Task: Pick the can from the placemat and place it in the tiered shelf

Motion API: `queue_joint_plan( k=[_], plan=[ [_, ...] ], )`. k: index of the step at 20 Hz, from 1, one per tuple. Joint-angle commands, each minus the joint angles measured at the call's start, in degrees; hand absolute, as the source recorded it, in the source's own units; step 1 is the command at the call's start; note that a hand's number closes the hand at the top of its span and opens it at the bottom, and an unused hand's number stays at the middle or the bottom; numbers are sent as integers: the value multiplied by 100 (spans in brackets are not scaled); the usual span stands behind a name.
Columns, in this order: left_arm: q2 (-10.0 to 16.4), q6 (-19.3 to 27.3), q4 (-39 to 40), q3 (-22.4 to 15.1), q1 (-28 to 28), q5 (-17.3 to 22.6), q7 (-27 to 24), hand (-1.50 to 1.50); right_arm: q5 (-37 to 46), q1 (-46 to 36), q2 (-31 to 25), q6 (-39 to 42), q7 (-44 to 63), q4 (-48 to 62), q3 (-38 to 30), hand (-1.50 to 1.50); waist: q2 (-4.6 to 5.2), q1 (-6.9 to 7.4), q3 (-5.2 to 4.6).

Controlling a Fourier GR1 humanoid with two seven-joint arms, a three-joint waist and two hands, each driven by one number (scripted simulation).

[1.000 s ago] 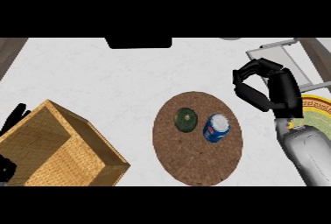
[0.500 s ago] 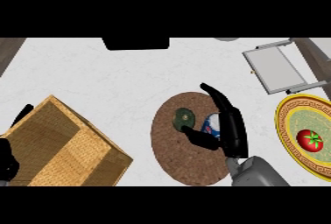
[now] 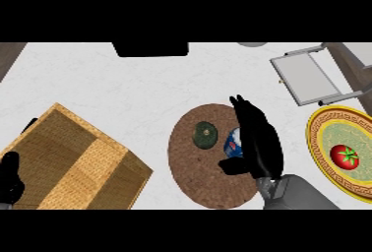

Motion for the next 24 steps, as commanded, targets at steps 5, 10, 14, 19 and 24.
queue_joint_plan(
  k=[5, 10, 14, 19, 24],
  plan=[
    [-73, -228, 210, -119, -298, -16, 49, 0, -324, -725, 56, 3082, 1935, -521, 554, -150, 86, 92, -16],
    [-180, -151, 80, -240, -305, -116, 94, 0, -526, -823, 23, 3916, 2382, -583, 412, -150, 100, 140, 2],
    [-207, -321, 324, -173, -364, -123, -37, 0, -532, -995, 279, 4080, 2523, -432, 278, -150, 107, 159, 4],
    [-255, -364, 177, -116, -301, -97, -19, 0, -399, -816, 175, 3963, 1912, 117, 58, -150, 118, 204, 11],
    [-265, -722, 715, 135, -492, -15, -210, 0, -136, -435, -58, 3895, 1474, 115, -139, -150, 124, 165, 10]
  ],
)
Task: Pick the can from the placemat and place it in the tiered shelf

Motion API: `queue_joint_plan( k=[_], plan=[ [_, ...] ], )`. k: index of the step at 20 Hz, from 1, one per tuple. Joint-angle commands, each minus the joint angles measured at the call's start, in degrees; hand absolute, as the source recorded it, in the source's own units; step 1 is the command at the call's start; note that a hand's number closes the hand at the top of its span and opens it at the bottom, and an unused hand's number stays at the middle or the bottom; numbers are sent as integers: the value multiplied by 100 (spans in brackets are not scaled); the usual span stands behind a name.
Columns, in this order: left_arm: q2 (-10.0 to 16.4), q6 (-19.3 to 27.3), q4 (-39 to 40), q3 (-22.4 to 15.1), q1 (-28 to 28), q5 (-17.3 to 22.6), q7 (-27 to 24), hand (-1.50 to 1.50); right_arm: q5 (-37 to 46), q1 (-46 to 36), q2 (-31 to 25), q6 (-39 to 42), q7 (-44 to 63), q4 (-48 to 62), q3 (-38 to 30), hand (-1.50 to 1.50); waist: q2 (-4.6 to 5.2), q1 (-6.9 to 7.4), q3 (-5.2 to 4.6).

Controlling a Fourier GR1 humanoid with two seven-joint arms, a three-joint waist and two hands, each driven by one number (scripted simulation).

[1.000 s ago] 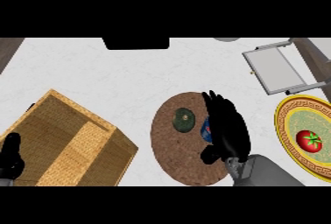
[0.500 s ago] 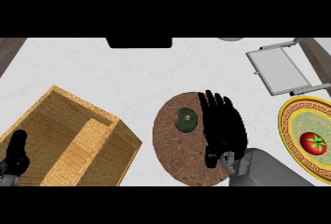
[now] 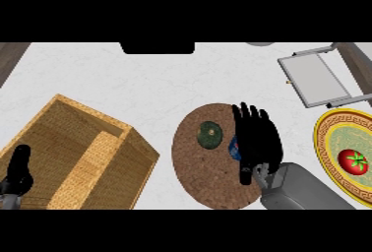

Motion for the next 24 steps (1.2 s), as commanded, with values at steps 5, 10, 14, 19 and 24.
queue_joint_plan(
  k=[5, 10, 14, 19, 24],
  plan=[
    [-208, -300, 543, 157, -196, -236, -82, 0, 375, -98, 233, 562, -6, 475, -487, -150, 33, 15, -22],
    [-246, -484, 473, 364, -254, -312, 29, 0, 973, 104, 494, 171, -600, 1023, -630, -150, 33, 30, -20],
    [-430, -334, 229, 264, 18, -656, -39, 0, 1206, 343, 756, 226, -617, 1028, -677, -150, 28, 36, -20],
    [-472, -468, 65, 453, -42, -741, 168, 0, 1323, 396, 698, 376, -976, 1132, -1130, 150, 26, 27, -20],
    [-398, -807, 459, 713, -193, -706, 119, 0, 1560, 271, 909, 57, -1545, 1832, -1176, 150, 33, 37, -20]
  ],
)
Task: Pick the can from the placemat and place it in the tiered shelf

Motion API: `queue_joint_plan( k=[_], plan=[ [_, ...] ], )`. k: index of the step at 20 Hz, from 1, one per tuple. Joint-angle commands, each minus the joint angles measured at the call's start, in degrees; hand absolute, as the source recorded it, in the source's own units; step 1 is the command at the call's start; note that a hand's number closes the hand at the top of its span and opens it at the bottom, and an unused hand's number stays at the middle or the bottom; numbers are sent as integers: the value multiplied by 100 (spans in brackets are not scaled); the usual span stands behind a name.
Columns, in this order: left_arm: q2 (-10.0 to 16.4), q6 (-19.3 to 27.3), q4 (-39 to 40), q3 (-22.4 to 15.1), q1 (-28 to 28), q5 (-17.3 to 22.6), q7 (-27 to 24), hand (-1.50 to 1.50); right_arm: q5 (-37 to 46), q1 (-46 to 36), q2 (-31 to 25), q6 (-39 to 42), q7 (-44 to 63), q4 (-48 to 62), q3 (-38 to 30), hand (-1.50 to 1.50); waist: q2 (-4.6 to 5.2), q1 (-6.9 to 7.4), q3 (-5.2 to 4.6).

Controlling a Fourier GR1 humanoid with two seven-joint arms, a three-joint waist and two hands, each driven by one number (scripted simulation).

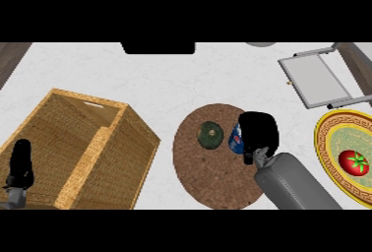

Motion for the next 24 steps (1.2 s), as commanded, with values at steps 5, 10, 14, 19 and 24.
queue_joint_plan(
  k=[5, 10, 14, 19, 24],
  plan=[
    [-294, -354, 396, -17, 345, -357, -640, 0, 398, -216, -64, 121, -566, 237, -147, 150, 54, 22, -17],
    [-118, -216, -293, 113, 117, -326, 272, 0, 1090, -16, 215, -538, -515, 149, 88, 150, 49, 27, -12],
    [-124, -164, -85, 76, 11, -226, 49, 0, 706, -873, 118, -1033, 923, 1002, -1953, 150, 162, 110, -7],
    [-142, -209, -135, -113, -2, -297, -66, 0, 849, -1859, -60, -1695, 1983, 1880, -3100, 150, 238, 364, -17],
    [-240, -75, -55, -245, -174, -378, 18, 0, 1416, -2960, -64, -2203, 2420, 2665, -3392, 150, 179, 345, -21]
  ],
)
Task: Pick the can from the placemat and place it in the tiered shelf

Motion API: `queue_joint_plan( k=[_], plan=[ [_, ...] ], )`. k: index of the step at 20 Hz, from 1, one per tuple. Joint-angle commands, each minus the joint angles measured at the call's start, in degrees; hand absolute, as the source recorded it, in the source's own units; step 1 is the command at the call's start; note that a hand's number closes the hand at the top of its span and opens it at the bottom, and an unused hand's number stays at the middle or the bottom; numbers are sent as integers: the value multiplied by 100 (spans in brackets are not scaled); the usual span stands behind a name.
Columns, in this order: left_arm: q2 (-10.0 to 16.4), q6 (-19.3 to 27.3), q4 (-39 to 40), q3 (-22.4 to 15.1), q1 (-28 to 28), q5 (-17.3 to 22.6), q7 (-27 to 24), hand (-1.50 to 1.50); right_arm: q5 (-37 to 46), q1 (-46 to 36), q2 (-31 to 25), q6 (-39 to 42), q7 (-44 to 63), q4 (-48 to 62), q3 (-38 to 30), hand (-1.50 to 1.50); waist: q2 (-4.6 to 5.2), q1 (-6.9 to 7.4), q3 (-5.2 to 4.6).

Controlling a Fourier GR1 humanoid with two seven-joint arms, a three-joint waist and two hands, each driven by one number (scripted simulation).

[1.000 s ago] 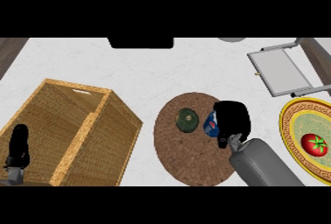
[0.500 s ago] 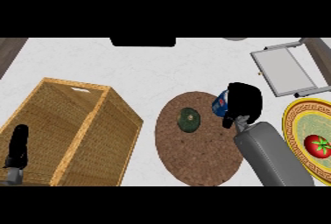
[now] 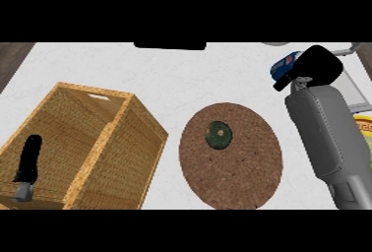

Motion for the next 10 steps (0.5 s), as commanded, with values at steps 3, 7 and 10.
queue_joint_plan(
  k=[3, 7, 10],
  plan=[
    [102, -295, 186, 15, -63, 89, 17, 0, 481, -1317, 176, -670, 1202, 646, -503, 150, -50, -52, -29],
    [69, -343, 127, -82, 107, 102, -94, 0, 610, -1752, 198, -1093, 1230, 617, -889, 150, -79, -94, -29],
    [40, -225, 52, -78, 182, 68, -129, 0, 980, -1949, 363, -1587, 1397, 467, -948, 150, -100, -105, -28]
  ],
)
